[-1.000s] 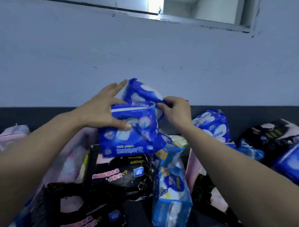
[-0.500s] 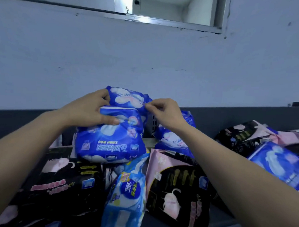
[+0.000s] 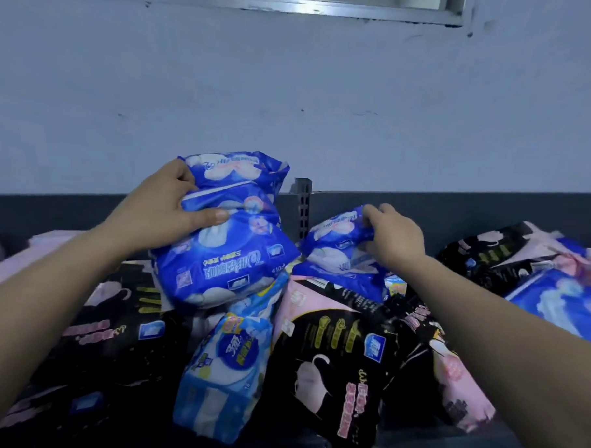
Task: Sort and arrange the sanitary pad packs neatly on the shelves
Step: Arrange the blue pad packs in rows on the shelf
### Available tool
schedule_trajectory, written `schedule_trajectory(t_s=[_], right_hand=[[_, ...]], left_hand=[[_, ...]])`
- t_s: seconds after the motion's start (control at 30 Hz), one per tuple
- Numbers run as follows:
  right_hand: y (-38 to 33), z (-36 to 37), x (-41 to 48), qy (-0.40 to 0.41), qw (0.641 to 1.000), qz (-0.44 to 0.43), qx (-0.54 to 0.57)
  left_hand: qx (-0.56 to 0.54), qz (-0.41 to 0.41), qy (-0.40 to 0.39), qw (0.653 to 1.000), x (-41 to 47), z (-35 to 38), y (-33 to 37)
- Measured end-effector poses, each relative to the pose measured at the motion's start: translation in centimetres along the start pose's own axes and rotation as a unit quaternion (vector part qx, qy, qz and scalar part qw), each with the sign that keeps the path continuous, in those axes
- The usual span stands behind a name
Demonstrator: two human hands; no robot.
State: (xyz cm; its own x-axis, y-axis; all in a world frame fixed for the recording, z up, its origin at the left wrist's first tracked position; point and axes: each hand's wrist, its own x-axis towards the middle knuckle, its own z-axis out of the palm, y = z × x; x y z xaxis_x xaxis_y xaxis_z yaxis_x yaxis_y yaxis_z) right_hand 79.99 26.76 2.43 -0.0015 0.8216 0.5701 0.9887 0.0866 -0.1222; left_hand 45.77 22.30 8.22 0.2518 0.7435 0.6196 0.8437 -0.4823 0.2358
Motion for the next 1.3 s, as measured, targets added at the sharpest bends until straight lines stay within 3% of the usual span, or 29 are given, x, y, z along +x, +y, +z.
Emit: schedule_trajectory(t_s=[0.1, 0.23, 0.33, 0.4, 0.53, 0.7, 0.83, 1.0, 1.3], right_hand=[[1.2, -0.6, -1.1, -0.023, 0.998, -0.043, 0.036], [2.4, -2.8, -2.0, -0.138, 0.975, -0.119, 0.131], [1.9, -3.2, -2.9, -0.221, 0.964, -0.14, 0.053], [1.3, -2.5, -3.5, -0.227, 0.963, -0.144, -0.011], [0.4, -1.9, -4.2, -0.13, 0.985, -0.11, -0.031], [-0.9, -1.7, -3.9, -0.02, 0.983, 0.082, 0.165], [-1.7, -2.5, -3.1, 0.035, 0.942, 0.192, 0.271], [-1.9, -3.7, -1.3, 0.13, 0.838, 0.338, 0.409], [-7.2, -7.0, 1.0, 0.259, 0.756, 0.334, 0.5]], left_hand=[[-0.023, -0.022, 0.004, 0.999, -0.3, 0.3, 0.9], [-0.022, -0.041, 0.0, 0.999, -0.1, 0.7, 2.0], [-0.018, -0.053, -0.002, 0.998, 0.1, 0.9, 2.8], [-0.015, -0.063, -0.005, 0.998, 0.0, 0.9, 3.3], [-0.014, -0.071, 0.01, 0.997, -1.1, 1.0, 4.1], [-0.033, -0.112, 0.047, 0.992, -2.6, 0.9, 3.2], [-0.047, -0.126, 0.127, 0.983, -3.3, 0.8, 3.1], [-0.093, -0.182, 0.201, 0.958, -3.7, 0.9, 2.0], [-0.199, -0.202, 0.28, 0.917, -5.1, -1.3, 1.7]])
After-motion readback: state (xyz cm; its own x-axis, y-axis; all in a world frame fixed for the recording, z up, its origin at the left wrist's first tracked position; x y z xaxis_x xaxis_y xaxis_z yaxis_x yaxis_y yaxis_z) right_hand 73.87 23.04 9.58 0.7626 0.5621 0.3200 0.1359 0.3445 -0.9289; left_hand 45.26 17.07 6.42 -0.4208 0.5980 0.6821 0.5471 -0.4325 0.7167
